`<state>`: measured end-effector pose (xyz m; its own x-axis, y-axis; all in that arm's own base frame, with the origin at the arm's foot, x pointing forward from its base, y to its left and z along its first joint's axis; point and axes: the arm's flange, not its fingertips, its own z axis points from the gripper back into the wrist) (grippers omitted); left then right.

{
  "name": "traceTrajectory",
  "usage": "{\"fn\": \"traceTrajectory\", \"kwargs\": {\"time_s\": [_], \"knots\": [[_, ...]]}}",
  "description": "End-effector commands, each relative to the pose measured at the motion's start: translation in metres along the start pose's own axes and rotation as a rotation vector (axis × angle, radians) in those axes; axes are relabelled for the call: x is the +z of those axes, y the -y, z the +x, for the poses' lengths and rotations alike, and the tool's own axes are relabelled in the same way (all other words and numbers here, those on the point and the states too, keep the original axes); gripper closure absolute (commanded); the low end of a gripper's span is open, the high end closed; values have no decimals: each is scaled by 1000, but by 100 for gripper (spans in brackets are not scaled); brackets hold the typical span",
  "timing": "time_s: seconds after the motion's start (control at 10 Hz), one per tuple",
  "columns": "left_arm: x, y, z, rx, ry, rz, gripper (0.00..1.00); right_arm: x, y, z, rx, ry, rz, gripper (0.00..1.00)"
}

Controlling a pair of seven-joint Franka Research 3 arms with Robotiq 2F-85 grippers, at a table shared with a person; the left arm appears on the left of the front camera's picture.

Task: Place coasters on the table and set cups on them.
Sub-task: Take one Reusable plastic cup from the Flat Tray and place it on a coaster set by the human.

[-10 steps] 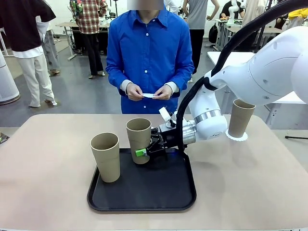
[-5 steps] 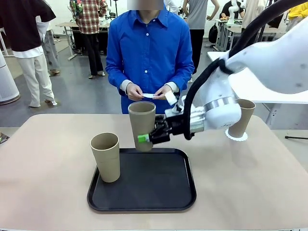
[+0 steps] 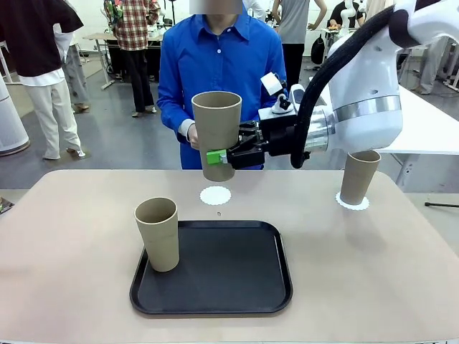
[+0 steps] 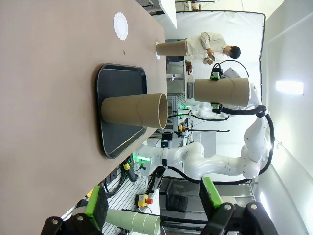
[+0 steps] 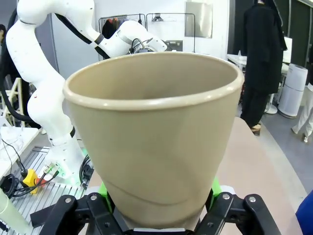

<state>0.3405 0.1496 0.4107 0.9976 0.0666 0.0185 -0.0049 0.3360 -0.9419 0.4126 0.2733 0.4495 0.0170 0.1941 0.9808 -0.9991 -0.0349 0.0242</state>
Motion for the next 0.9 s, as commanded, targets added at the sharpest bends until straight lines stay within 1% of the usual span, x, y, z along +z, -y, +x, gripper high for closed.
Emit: {"fn": "traceTrajectory", "kwargs": {"time_s": [0.0, 0.3, 0.4, 0.5, 0.6, 0.8], "knots": [[2, 1, -1, -7, 2, -12, 0, 3, 3, -5, -7, 11, 7, 100], [2, 1, -1, -7, 2, -12, 0, 3, 3, -5, -7, 11, 7, 100], [2, 1, -1, -7, 2, -12, 0, 3, 3, -3, -7, 0, -3, 18], [2, 1, -1, -7, 2, -12, 0, 0, 37, -10, 20, 6, 5, 18], [2, 1, -1, -7, 2, -12, 0, -7, 70, -18, -20, 4, -14, 18], [2, 1, -1, -7, 2, -12, 0, -23, 125, -30, -44, -23, -14, 18]]}}
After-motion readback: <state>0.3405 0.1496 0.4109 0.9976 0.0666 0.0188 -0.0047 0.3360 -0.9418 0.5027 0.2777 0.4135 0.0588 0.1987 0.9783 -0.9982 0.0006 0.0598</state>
